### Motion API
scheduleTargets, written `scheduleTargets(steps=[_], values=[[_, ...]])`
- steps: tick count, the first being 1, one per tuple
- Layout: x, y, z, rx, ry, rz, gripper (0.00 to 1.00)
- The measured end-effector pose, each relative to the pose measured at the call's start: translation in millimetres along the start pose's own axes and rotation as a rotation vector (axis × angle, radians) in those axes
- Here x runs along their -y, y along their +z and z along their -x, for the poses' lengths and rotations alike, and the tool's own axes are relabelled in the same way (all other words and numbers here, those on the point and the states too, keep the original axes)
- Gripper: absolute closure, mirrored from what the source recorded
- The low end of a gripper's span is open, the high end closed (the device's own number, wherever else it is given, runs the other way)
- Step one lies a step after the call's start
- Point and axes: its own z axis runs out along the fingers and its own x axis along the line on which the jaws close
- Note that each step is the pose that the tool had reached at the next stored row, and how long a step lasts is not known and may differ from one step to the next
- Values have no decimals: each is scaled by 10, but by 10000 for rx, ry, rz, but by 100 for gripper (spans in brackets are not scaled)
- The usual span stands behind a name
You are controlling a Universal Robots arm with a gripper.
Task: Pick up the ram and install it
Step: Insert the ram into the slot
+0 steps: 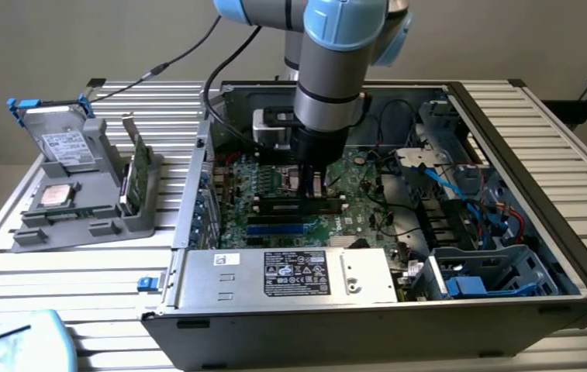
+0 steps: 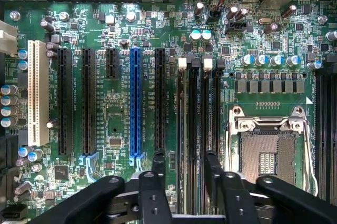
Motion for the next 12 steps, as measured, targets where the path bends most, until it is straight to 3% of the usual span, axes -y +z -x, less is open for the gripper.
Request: scheduleTargets(steps=[1,9,11,12], values=[[-9,-9,3,-3,-1,1,53],[-53,-182,9,4,-3,-5,53],[-56,-223,10,7,-2,-5,55],[-56,-226,10,9,-2,-6,62]])
